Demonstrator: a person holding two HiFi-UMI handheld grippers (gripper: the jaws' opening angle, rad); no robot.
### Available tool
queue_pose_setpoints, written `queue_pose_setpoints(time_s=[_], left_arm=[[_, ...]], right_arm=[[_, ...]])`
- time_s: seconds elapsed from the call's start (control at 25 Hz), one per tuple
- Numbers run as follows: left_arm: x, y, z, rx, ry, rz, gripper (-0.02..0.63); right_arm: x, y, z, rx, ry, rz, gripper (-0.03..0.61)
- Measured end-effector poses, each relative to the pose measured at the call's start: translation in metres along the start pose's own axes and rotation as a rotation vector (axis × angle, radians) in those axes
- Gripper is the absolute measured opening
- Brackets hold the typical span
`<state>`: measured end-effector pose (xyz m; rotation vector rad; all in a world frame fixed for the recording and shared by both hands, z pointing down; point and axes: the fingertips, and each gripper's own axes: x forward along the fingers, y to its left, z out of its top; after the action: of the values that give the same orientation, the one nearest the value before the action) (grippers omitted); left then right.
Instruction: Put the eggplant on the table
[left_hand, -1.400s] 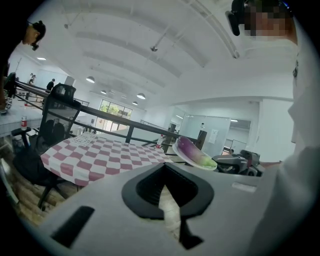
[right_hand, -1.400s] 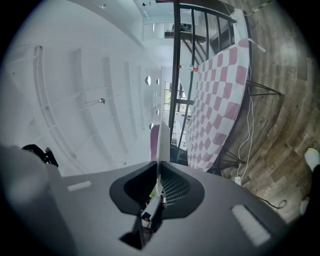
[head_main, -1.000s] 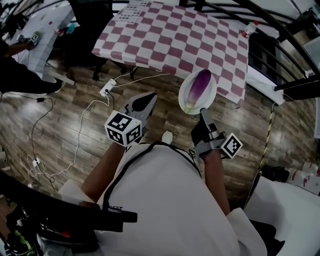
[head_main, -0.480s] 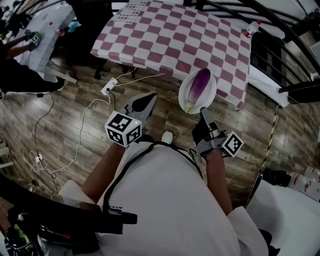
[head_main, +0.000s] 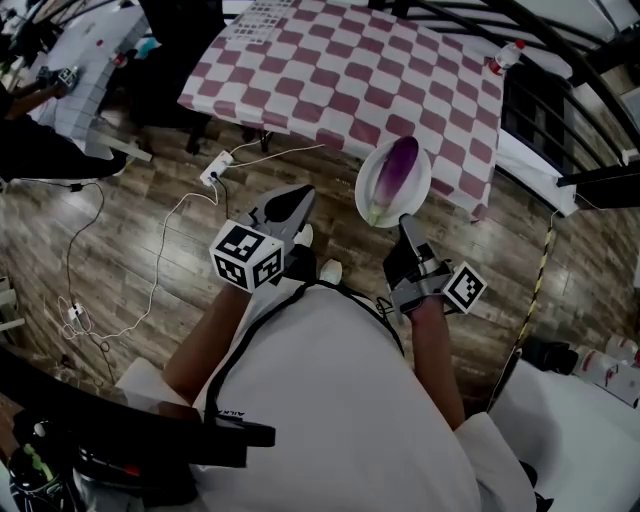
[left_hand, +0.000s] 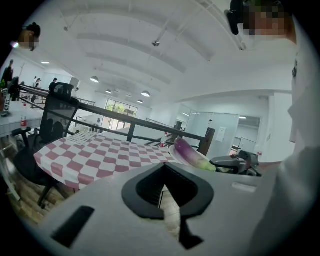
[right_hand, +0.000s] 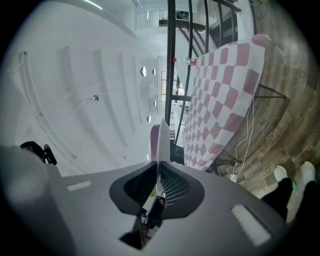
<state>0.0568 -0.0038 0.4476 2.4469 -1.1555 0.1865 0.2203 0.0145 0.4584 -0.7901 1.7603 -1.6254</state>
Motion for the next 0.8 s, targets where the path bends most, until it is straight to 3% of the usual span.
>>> queue_pose_setpoints(time_s=[0.8], left_arm=[[0.028,0.056,0.028,0.012,0.011,-0.025,0.005]], right_arm=[[0.067,0.001,0.013,0.006,-0.029,0.013,0.031]])
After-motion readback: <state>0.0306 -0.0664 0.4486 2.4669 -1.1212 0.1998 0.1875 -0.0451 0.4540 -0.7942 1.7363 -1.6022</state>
